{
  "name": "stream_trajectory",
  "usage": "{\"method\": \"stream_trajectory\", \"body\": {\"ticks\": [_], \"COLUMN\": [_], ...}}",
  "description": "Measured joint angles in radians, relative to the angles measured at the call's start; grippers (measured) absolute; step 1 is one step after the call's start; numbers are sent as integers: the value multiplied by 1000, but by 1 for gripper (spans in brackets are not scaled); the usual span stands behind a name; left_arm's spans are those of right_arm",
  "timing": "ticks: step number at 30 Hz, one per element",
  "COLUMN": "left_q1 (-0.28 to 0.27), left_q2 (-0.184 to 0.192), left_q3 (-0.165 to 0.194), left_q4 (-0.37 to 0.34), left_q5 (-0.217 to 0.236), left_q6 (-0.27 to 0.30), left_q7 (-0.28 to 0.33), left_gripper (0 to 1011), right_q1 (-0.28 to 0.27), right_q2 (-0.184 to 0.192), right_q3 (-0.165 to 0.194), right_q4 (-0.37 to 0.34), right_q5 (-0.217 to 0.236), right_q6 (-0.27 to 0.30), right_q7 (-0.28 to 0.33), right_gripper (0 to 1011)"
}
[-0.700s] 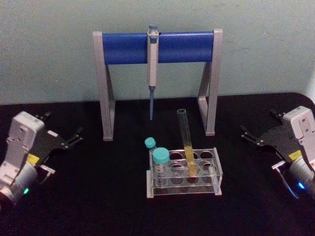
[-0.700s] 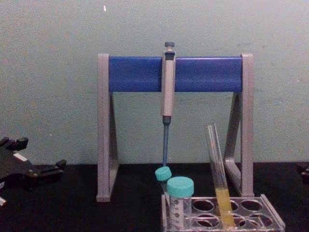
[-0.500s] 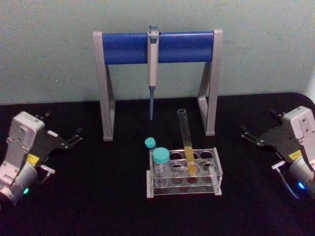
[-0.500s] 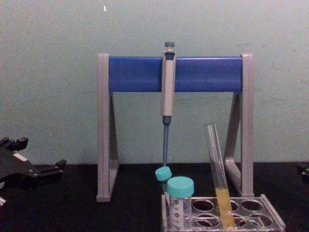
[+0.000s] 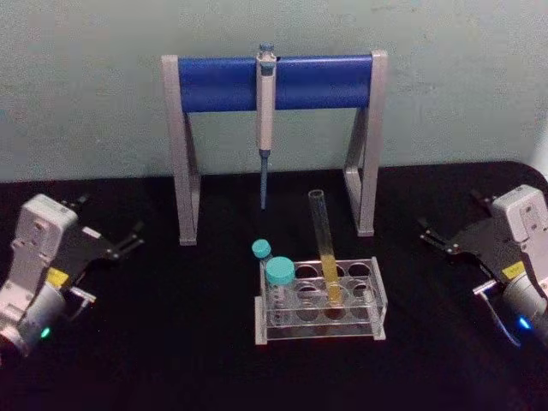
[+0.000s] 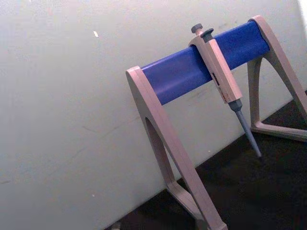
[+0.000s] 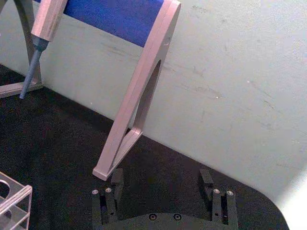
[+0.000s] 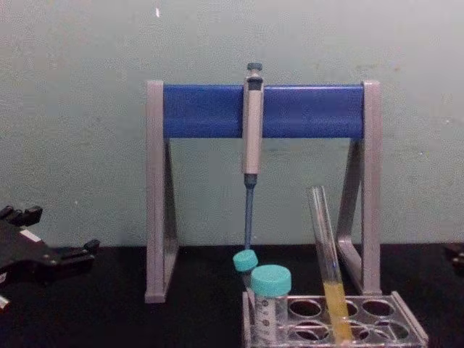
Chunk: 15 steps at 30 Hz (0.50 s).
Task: Pick up the test tube from the test tube rack, shake it, then place it back into the test tube rack.
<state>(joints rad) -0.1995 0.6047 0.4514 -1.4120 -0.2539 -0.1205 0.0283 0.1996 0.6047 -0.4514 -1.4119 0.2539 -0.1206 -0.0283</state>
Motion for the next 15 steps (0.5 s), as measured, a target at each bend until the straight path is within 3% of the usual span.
{"method": "stream_trajectory", "body": {"ticks": [15], "left_q1": [0], "left_q2": [0], "left_q3": [0], "left_q4": [0], "left_q5": [0], "left_q6": [0], "left_q7": [0], "left_gripper": [1001], "right_q1": [0], "right_q2": [0], "right_q3": [0], "right_q4": [0], "right_q5": [0], "right_q6": [0], "right_q7": [0], "right_gripper": [1000]}}
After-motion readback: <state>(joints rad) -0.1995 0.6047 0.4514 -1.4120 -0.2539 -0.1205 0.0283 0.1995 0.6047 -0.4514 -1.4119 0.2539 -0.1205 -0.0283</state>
